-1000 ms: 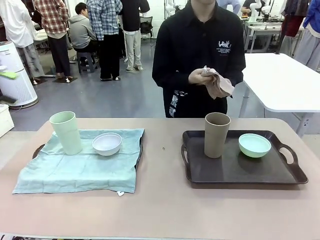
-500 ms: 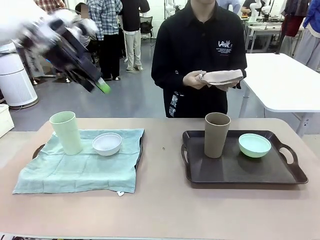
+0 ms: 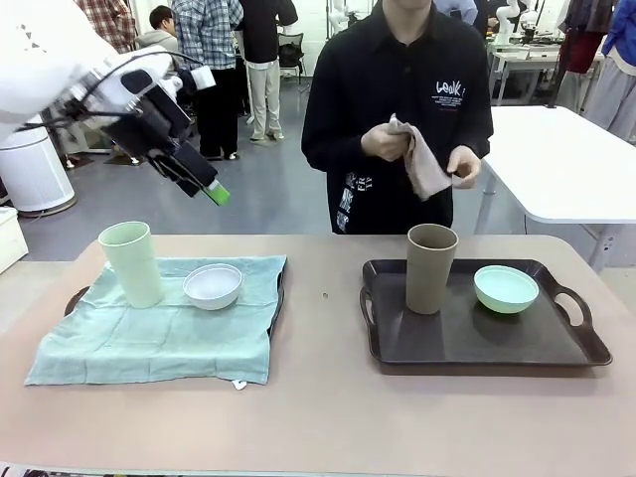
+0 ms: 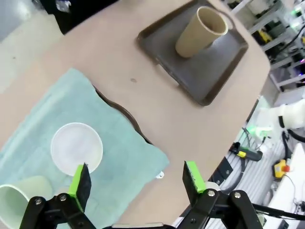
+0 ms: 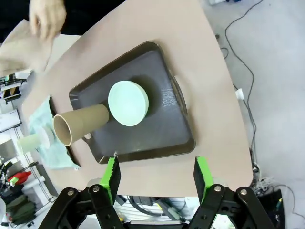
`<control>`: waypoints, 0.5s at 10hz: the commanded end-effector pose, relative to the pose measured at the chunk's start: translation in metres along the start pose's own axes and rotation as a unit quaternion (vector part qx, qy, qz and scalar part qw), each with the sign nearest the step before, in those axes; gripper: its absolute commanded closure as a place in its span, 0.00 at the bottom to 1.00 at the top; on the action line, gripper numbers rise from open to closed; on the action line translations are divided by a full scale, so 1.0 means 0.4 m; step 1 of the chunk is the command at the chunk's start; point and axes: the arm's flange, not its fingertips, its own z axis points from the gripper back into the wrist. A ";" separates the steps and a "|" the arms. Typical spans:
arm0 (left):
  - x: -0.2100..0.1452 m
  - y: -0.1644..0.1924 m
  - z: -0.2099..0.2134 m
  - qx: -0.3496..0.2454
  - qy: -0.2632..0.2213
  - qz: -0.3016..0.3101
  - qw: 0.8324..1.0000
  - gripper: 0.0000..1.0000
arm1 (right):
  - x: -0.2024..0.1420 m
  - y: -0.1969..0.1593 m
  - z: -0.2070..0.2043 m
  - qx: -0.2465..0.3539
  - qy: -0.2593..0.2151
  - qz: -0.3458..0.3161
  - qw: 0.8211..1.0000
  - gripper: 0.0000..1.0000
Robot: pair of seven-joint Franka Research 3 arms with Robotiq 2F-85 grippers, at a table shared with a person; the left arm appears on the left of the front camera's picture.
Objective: Set up a tray with a mat and arrange the tableware.
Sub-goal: Pick up the Picnic Bowl and Reusable plastic cup from the Handle tray in front of the human's position and hold them in the air.
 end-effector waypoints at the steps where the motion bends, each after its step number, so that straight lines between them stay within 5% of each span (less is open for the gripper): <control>1: 0.048 -0.040 -0.078 -0.006 -0.004 -0.094 0.996 0.00 | 0.051 0.065 -0.061 -0.063 0.013 -0.002 0.998 0.19; 3: 0.186 -0.068 -0.196 -0.004 0.000 -0.247 0.969 0.00 | 0.085 0.198 -0.154 -0.125 0.047 0.056 0.990 0.19; 5: 0.291 -0.080 -0.306 -0.032 0.037 -0.333 0.942 0.00 | 0.096 0.259 -0.233 -0.144 0.076 0.085 0.983 0.19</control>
